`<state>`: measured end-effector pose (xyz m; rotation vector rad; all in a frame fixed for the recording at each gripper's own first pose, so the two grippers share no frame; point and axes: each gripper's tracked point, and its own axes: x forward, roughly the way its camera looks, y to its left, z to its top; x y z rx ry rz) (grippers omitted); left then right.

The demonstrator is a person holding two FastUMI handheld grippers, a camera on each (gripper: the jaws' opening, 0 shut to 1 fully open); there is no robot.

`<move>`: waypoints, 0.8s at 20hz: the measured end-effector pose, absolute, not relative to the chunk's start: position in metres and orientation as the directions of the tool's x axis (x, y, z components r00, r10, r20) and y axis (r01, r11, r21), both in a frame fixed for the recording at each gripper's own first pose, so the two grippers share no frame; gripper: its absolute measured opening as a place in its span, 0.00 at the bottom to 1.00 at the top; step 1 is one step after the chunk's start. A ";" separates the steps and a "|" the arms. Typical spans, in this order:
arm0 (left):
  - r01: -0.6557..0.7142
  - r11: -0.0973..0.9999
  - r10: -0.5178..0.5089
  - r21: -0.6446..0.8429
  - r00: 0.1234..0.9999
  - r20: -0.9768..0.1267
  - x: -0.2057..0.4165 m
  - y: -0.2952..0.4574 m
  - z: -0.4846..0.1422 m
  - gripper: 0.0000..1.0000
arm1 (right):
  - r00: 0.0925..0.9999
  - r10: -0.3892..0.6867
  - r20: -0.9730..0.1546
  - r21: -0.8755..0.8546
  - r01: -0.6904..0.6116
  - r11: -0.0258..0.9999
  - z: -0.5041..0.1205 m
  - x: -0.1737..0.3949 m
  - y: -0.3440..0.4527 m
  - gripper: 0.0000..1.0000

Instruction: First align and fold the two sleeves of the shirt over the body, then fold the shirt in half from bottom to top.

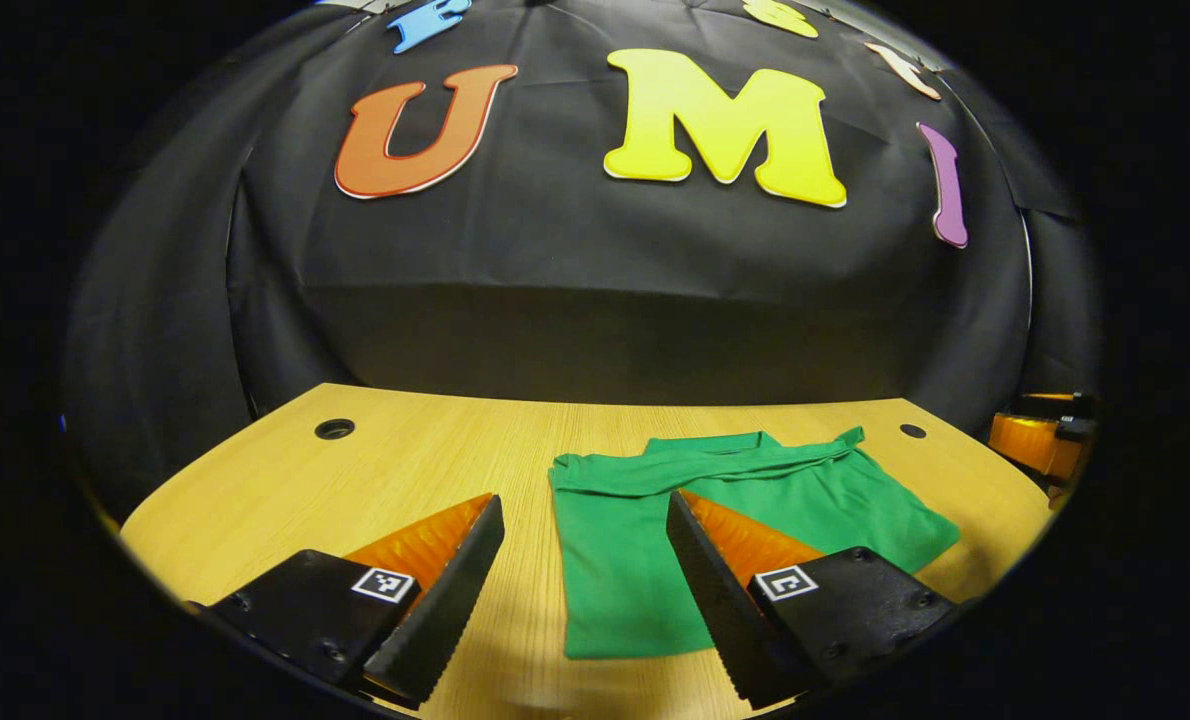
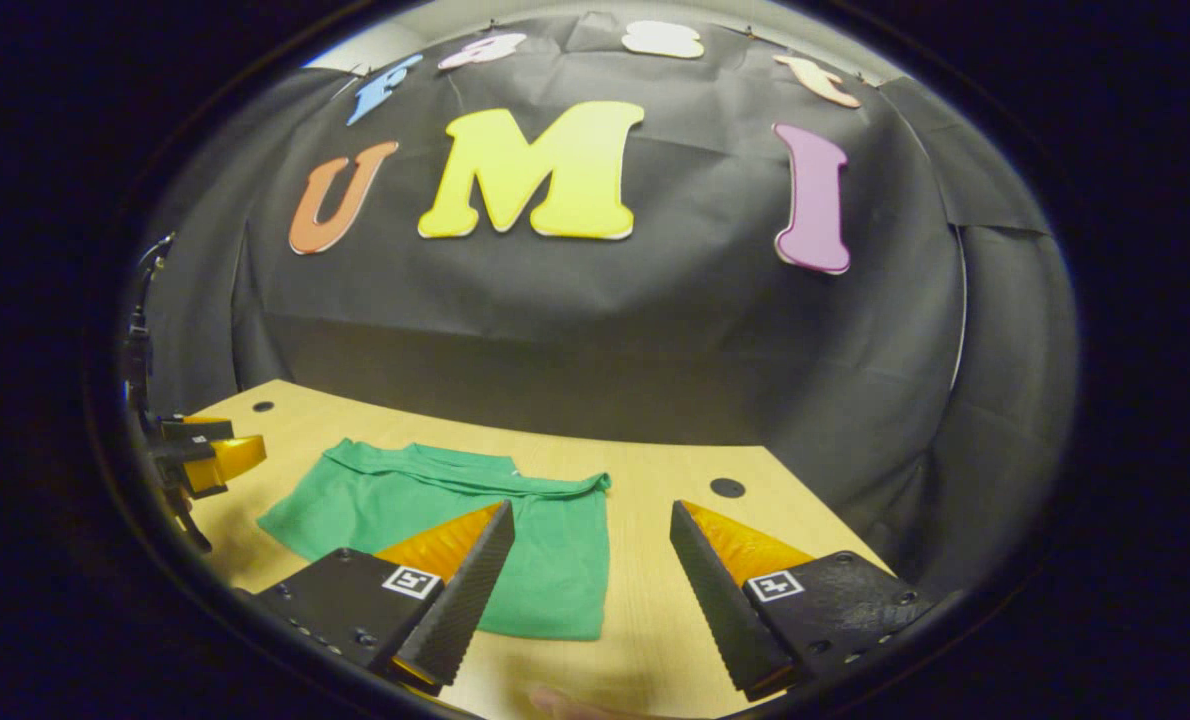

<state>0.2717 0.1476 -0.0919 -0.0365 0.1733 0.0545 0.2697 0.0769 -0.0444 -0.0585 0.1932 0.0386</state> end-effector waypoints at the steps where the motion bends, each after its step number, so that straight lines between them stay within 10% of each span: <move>1: -0.060 0.998 0.056 -0.021 0.985 -0.162 0.258 0.146 -0.086 1.00 | 0.984 0.040 -0.172 -0.045 -0.049 0.998 -0.036 0.254 0.076 0.96; 16: -0.046 0.998 0.046 0.034 0.999 0.011 0.025 0.080 0.002 1.00 | 1.000 0.005 -0.020 -0.030 -0.006 1.000 0.008 0.019 0.024 0.95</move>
